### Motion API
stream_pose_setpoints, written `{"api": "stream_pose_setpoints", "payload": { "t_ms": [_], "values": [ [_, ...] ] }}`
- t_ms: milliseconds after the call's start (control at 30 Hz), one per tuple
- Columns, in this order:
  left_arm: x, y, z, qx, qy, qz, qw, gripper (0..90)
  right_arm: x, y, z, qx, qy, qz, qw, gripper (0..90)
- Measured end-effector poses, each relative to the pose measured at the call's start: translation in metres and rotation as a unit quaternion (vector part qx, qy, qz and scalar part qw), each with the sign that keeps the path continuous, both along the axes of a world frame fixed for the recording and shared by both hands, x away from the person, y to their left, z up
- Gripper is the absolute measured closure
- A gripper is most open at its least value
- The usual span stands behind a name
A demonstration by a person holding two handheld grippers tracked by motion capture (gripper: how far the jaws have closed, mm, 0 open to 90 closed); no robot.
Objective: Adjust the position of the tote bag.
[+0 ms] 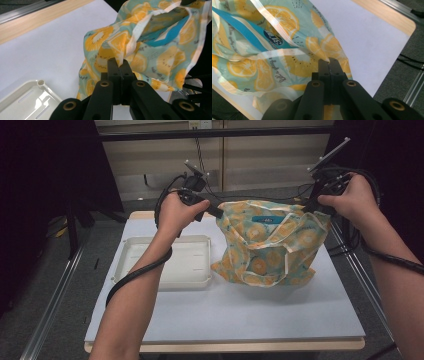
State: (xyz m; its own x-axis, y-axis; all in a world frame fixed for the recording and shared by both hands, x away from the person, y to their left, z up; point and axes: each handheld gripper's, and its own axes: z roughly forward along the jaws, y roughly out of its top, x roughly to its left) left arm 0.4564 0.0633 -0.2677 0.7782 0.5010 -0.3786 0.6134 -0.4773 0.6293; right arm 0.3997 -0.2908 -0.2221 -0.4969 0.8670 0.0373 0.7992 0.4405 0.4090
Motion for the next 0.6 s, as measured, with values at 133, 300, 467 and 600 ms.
{"api": "stream_pose_setpoints", "payload": {
  "t_ms": [133, 300, 467, 600],
  "values": [
    [0.0, 0.003, -0.012, 0.012, 0.007, -0.004, 0.9999, 90.0, 0.0, 0.002, -0.01, 0.004, 0.006, 0.017, 0.9998, 90.0],
    [-0.005, 0.0, -0.023, 0.018, 0.012, -0.016, 0.9996, 89.4, -0.002, 0.005, -0.013, 0.002, 0.01, 0.024, 0.9997, 90.0],
    [-0.013, 0.001, -0.027, 0.016, 0.013, -0.025, 0.9995, 85.4, -0.003, 0.008, -0.015, 0.0, 0.012, 0.026, 0.9996, 90.0],
    [-0.019, 0.002, -0.028, -0.002, 0.016, -0.026, 0.9995, 75.9, -0.004, 0.01, -0.016, -0.001, 0.013, 0.027, 0.9996, 90.0]
  ]
}}
